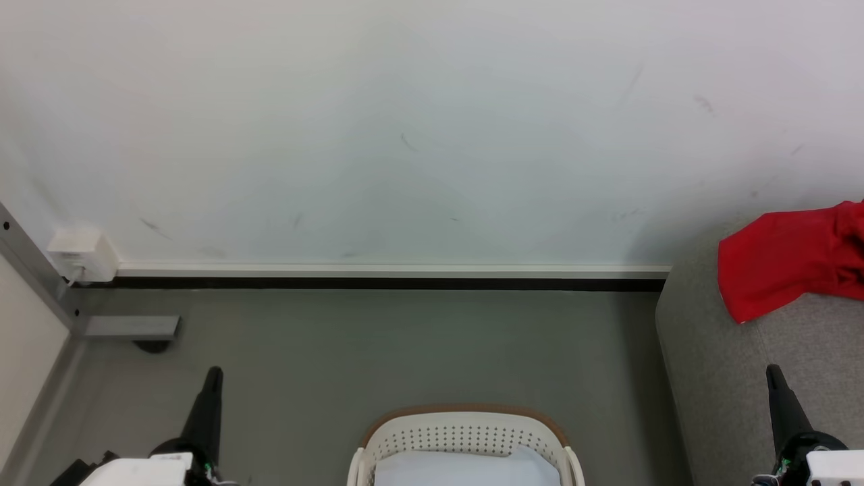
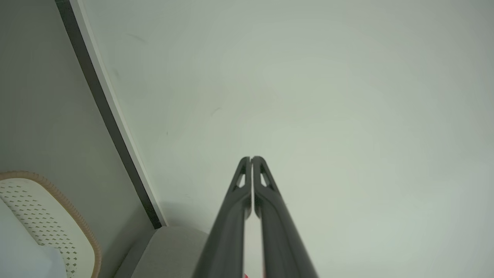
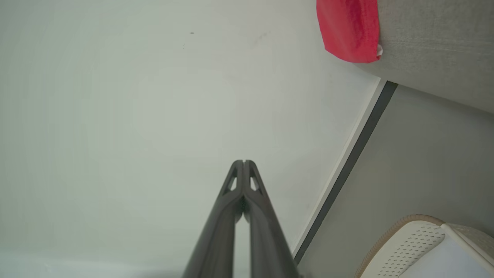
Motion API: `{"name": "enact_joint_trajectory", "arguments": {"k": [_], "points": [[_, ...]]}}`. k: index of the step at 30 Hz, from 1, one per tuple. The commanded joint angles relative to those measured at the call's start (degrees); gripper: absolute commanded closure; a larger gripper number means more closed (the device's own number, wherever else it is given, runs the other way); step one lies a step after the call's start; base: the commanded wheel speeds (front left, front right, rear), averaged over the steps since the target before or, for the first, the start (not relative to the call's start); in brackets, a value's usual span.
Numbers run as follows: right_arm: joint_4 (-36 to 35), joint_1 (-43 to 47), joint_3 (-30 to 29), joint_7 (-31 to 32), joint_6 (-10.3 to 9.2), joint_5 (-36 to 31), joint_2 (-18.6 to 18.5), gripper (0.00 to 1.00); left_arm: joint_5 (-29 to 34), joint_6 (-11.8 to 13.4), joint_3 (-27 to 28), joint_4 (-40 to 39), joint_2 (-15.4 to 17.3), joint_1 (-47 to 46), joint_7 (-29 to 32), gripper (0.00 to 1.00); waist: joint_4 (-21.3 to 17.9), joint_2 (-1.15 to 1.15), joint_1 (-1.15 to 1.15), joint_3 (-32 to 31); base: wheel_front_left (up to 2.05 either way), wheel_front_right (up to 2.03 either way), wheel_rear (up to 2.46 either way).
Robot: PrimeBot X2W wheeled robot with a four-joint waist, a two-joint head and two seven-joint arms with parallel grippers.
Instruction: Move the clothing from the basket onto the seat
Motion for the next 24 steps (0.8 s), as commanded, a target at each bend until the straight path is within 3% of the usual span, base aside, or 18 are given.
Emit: {"name": "enact_joint_trajectory", "arguments": {"k": [1, 12, 24], "points": [[-0.4, -0.8, -0.3, 0.3, -0.11, 1.3, 0.0, 1.00, -1.4, -0.3, 0.3, -0.3, 0.5, -0.7, 0.3, 1.00, 0.0, 0.00, 0.00, 0.0, 0.00, 0.00, 0.00], [-0.4, -1.4, -0.6, 1.3, -0.12, 4.9, 0.1, 1.00, -5.1, -0.4, 0.6, -0.5, 0.5, -1.1, 1.3, 1.00, 0.1, 0.00, 0.00, 0.4, 0.00, 0.00, 0.00], [-0.4, -1.3, -0.6, 1.3, -0.12, 4.7, 0.1, 1.00, -5.0, -0.4, 0.6, -0.5, 0.5, -1.1, 1.3, 1.00, 0.1, 0.00, 0.00, 0.4, 0.00, 0.00, 0.00]]}}
